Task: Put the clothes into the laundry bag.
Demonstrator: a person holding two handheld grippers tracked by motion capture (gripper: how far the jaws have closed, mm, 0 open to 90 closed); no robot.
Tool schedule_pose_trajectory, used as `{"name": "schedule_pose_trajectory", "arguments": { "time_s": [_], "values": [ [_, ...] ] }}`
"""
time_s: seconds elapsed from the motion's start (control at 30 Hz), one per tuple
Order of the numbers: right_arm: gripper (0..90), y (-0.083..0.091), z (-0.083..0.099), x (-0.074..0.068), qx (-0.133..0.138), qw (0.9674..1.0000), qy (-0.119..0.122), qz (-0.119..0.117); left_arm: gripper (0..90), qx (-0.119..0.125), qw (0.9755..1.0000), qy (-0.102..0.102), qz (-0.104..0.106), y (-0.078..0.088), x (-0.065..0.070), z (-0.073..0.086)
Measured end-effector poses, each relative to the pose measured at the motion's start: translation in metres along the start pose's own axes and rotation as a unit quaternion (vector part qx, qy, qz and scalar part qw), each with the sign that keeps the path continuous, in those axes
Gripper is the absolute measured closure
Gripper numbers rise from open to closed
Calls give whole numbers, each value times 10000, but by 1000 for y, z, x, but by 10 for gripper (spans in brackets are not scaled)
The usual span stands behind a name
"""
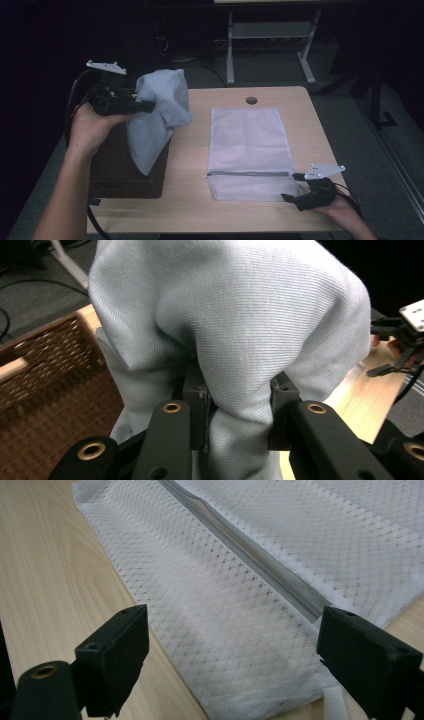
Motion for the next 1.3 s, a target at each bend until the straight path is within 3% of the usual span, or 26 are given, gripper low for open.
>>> {"name": "schedule_pose_trajectory", "arguments": {
  "time_s": [0.37, 0.6, 0.97, 1.17, 1.3],
  "values": [
    [130, 0, 0, 0, 5, 10000, 9, 0, 700, 30, 9992, -223, 330, -22, 31, -13],
    [132, 1, -1, 1, 37, 10000, -6, -18, 700, -54, 9980, -335, 536, -42, 48, -11],
    [137, 5, -9, 1, 165, 9998, -70, -110, 699, -227, 9967, -383, 680, -72, 62, 15],
    [140, 2, -14, -3, -40, 9994, -96, -319, 699, -265, 9966, -282, 724, -85, 62, 38],
    [142, 1, -19, -9, -117, 9988, 83, -458, 699, -251, 9965, -223, 772, -90, 61, 52]
  ]
}}
Point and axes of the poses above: each handheld gripper's, and its own axes: y roughly backward along the jaws, z roughly out of its underside, x roughly to its right, the point moved 5 cm from there along -y, roughly forward along the jaws, and after that the axes turned 8 degrees about z, right-handed, at the moved point
